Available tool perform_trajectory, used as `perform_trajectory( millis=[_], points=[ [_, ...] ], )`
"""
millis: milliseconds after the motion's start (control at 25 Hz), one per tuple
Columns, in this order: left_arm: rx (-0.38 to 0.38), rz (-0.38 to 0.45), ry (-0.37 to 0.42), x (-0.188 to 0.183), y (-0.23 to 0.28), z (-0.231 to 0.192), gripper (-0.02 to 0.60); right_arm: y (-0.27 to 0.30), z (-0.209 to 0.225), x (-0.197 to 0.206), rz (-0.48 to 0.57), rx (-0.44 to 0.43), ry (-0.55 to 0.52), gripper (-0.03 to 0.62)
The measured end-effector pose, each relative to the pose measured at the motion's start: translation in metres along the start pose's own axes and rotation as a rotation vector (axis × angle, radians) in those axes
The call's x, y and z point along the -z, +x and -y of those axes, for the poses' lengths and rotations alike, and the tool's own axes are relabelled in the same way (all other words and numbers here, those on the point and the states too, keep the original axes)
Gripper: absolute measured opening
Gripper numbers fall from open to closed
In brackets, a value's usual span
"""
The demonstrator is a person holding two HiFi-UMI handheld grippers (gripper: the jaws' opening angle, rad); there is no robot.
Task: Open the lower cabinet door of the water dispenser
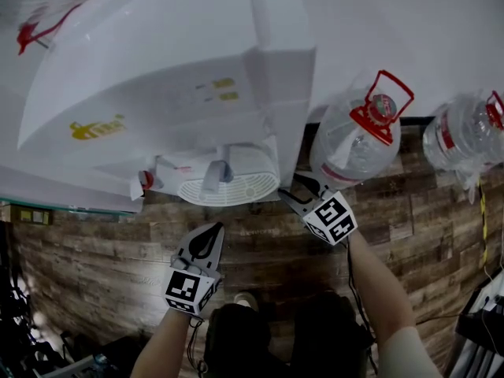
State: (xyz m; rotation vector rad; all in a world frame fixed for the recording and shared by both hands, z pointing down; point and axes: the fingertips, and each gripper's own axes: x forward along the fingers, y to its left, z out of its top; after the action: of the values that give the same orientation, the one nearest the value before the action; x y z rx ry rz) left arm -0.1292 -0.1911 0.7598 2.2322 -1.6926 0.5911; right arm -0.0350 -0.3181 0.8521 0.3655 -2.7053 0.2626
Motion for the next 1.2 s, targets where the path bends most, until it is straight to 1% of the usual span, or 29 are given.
perform_trajectory(
  millis=[120,240,440,600,720,920,1040,1200],
  points=[
    [-0.005,0.000,0.003,0.001,-0.002,-0.001,0.006,-0.002,-0.001,0.000,-0.010,0.013,0.009,0.187],
    [0.002,-0.012,-0.014,0.002,-0.006,0.004,0.006,-0.006,-0.007,0.003,-0.028,0.026,0.021,0.186],
    [0.011,-0.040,-0.043,0.006,-0.022,0.012,0.006,-0.019,-0.026,0.011,-0.041,0.066,0.086,0.201],
    [0.013,-0.069,-0.070,0.009,-0.038,0.017,0.006,-0.029,-0.050,0.019,-0.073,0.115,0.132,0.207],
    [0.008,-0.081,-0.081,0.010,-0.051,0.016,0.006,-0.035,-0.070,0.023,-0.107,0.150,0.175,0.242],
    [-0.001,-0.106,-0.120,0.017,-0.083,0.018,0.006,-0.045,-0.111,0.032,-0.181,0.168,0.257,0.258],
    [-0.002,-0.116,-0.142,0.024,-0.101,0.020,0.006,-0.049,-0.133,0.038,-0.242,0.175,0.257,0.226],
    [-0.019,-0.127,-0.181,0.039,-0.122,0.021,0.006,-0.051,-0.158,0.043,-0.311,0.164,0.202,0.232]
  ],
)
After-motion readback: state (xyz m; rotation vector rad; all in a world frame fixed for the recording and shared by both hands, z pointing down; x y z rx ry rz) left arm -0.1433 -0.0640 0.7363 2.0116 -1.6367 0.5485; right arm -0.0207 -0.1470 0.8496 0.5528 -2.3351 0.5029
